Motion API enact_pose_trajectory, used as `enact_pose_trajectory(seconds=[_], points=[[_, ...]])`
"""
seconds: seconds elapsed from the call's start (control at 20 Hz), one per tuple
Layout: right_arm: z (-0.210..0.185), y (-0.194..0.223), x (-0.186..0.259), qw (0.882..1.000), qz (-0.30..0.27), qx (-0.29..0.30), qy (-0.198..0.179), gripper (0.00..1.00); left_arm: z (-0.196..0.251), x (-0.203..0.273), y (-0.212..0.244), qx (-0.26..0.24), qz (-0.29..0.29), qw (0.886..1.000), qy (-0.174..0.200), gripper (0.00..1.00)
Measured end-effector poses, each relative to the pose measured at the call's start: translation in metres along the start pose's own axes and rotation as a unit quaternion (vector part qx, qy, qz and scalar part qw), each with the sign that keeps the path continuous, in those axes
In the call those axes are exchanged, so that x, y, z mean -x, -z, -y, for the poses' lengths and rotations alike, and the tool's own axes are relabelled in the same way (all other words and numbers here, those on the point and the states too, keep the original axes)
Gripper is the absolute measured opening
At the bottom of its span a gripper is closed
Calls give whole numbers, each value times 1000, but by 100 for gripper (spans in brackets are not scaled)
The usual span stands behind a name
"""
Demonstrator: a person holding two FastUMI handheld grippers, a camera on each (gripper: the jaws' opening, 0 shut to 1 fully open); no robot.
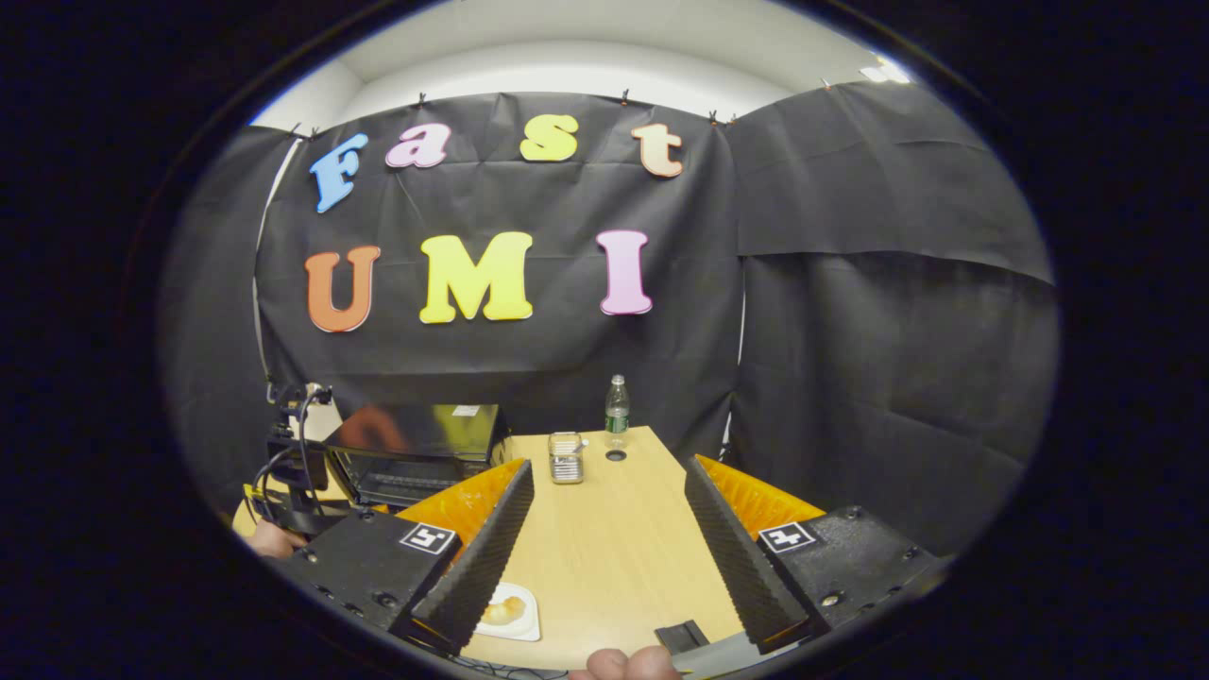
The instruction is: Open the electric oven with the left hand, put the food in, and close the electric oven.
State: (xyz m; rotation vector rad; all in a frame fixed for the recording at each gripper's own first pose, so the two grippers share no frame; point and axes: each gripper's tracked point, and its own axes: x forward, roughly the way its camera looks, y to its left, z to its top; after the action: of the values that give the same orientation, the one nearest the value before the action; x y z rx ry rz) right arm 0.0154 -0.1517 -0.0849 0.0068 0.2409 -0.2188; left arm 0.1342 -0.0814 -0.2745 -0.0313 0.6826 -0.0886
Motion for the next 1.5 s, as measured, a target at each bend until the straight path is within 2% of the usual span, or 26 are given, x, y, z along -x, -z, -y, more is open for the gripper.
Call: enact_pose_trajectory(seconds=[0.6,0.85,1.15,1.35,1.5], points=[[-8,16,22,999,-23,28,-22,100,-10,-19,85,13,-81,997,-7,95],[-14,19,20,998,-27,29,-40,99,-10,-15,78,13,-65,998,-8,95],[-25,27,10,997,-33,24,-68,100,-18,0,55,39,-44,998,-10,94],[-47,51,-3,993,-57,14,-105,100,-25,35,26,43,0,999,-16,94],[-68,86,-15,986,-98,-14,-133,100,-32,74,0,34,43,998,-29,94]])
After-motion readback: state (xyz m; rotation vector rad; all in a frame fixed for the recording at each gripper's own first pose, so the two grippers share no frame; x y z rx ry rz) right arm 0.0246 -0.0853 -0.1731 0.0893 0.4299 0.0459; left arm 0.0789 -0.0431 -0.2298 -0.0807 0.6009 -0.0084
